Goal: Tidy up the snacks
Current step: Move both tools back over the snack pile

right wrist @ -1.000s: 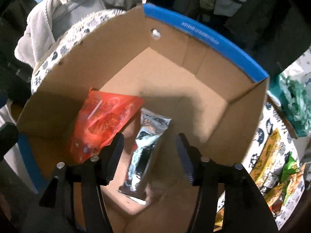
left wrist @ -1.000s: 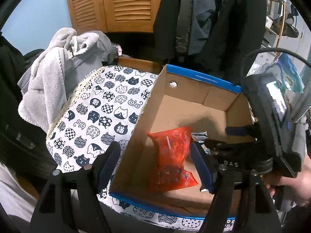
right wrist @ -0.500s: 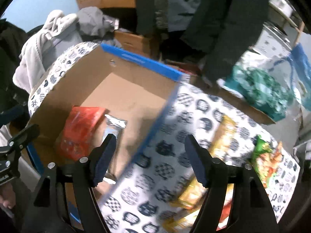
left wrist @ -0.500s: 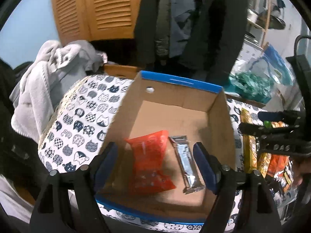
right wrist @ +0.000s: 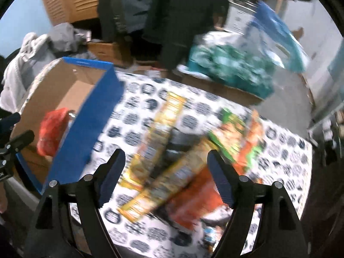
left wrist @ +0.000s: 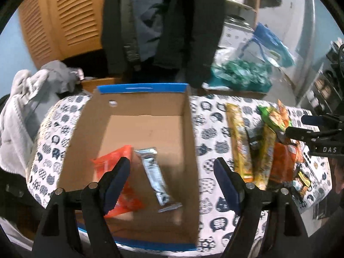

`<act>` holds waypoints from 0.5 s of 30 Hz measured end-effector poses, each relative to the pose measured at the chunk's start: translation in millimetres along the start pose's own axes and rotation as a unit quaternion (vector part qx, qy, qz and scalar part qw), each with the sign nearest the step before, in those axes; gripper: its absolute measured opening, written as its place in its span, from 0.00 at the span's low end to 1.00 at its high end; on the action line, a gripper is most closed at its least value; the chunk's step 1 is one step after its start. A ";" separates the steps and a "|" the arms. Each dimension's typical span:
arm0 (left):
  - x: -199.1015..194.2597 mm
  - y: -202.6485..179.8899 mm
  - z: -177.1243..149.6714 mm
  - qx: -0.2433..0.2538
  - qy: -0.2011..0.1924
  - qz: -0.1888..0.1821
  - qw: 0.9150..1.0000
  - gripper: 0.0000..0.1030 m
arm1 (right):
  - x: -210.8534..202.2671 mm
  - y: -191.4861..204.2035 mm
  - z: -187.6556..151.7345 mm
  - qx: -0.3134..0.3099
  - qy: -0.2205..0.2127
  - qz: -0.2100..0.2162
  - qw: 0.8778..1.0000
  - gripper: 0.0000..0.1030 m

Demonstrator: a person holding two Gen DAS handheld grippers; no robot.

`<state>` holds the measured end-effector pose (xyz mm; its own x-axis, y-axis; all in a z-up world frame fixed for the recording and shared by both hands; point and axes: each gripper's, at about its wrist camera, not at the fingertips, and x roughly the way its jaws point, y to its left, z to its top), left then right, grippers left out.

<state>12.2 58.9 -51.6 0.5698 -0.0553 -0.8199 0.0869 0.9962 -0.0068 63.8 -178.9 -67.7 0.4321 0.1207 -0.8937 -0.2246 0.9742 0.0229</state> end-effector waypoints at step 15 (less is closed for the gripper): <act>36.4 -95.1 -5.3 0.075 0.055 -0.052 0.994 0.79 | -6.3 -111.1 -80.4 0.128 0.041 -0.052 0.990 0.76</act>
<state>20.4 -37.5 -83.8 0.4596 -0.1420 -0.8767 0.2660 0.9638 -0.0167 15.8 -303.2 -100.7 0.3663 0.0119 -0.9304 0.0511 0.9981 0.0329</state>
